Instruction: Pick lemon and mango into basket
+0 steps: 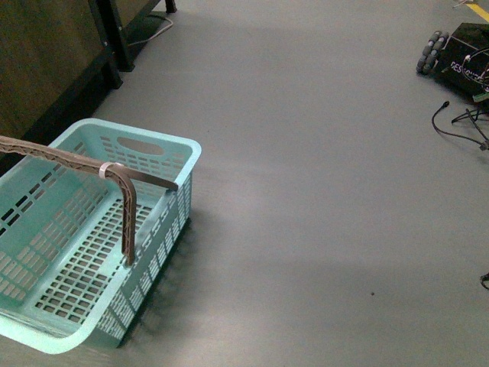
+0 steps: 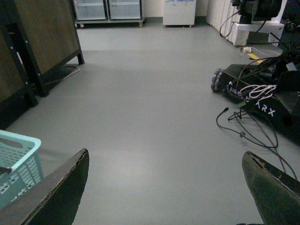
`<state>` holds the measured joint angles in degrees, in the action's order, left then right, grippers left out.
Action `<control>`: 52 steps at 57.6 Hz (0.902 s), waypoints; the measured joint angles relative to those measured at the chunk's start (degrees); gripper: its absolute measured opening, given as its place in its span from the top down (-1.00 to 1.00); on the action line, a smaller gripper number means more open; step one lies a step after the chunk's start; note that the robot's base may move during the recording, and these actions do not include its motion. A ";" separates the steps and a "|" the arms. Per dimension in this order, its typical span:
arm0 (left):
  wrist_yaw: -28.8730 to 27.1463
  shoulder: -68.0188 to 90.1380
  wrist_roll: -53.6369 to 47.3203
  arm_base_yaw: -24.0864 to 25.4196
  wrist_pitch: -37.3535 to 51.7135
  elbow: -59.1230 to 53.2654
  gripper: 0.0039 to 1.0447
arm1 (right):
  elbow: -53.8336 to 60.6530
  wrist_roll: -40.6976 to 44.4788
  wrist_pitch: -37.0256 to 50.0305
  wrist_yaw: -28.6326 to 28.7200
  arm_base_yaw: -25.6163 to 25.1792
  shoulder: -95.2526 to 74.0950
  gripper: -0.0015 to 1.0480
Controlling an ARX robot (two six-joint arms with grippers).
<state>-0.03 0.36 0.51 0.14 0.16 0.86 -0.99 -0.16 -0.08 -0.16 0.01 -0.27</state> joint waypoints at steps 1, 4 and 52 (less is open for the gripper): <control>0.00 0.00 0.00 0.00 0.00 0.00 -0.87 | 0.00 0.00 0.00 0.00 0.00 0.00 -0.83; 0.00 0.00 0.00 0.00 0.00 0.00 -0.87 | 0.00 0.00 0.00 0.00 0.00 0.00 -0.83; 8.17 49.31 47.52 1.46 22.40 8.09 -0.87 | 0.00 0.00 0.00 0.11 0.00 0.00 -0.83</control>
<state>8.14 49.67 48.03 1.61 22.57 8.95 -0.99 -0.16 -0.08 -0.05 0.01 -0.27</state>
